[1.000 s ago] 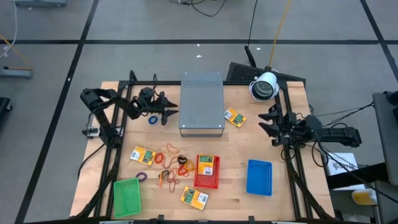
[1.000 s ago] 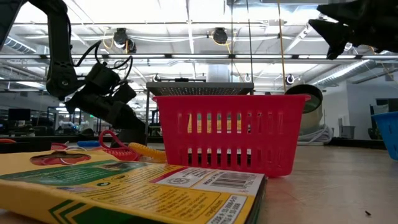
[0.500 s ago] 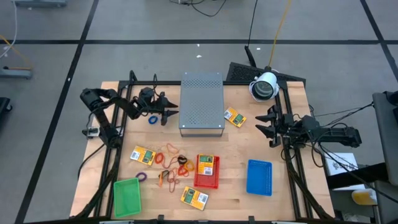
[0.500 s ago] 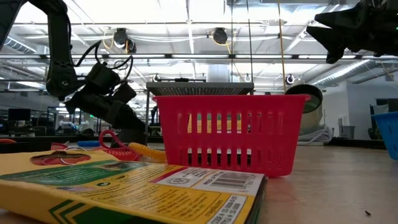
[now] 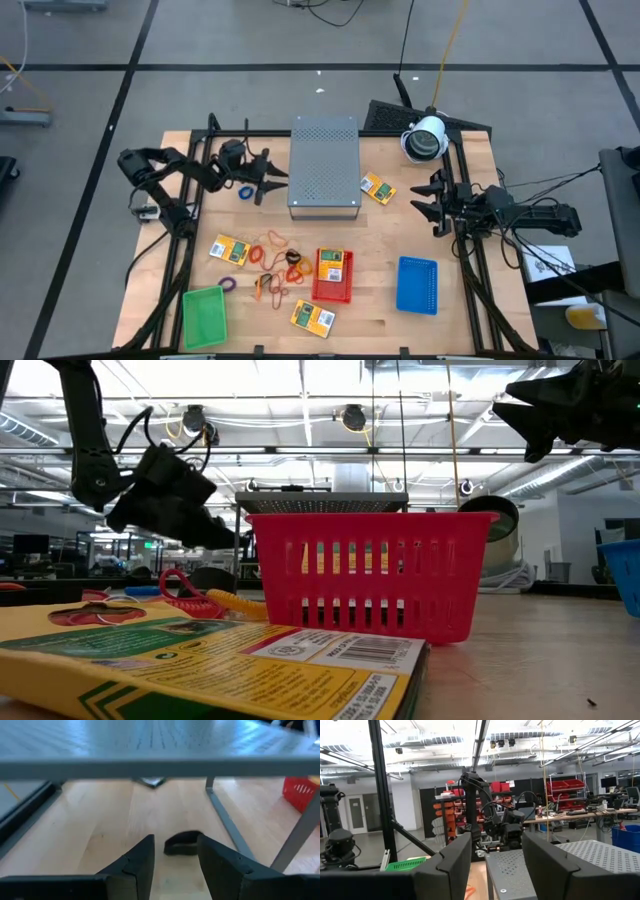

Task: Pick & Place Office Desk Supplies
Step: Put the black rubber band into the green bin

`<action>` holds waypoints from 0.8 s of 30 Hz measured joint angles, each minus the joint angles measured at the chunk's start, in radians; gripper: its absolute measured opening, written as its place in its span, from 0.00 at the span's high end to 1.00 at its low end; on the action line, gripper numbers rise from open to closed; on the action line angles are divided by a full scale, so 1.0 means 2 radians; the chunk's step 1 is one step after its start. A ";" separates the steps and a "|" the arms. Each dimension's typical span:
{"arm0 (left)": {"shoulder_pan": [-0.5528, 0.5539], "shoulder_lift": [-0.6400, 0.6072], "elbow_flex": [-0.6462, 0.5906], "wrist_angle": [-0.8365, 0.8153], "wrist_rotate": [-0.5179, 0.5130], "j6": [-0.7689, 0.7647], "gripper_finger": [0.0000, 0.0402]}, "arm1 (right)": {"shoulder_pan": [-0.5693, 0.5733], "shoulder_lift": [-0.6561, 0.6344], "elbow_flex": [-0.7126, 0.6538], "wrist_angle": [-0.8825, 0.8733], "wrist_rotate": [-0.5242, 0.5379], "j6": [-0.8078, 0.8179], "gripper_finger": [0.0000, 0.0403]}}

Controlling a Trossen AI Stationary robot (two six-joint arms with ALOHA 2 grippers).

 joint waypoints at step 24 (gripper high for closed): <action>-0.070 0.005 0.000 0.000 -0.099 0.014 0.61 | 0.000 0.000 0.000 0.000 0.000 0.004 0.58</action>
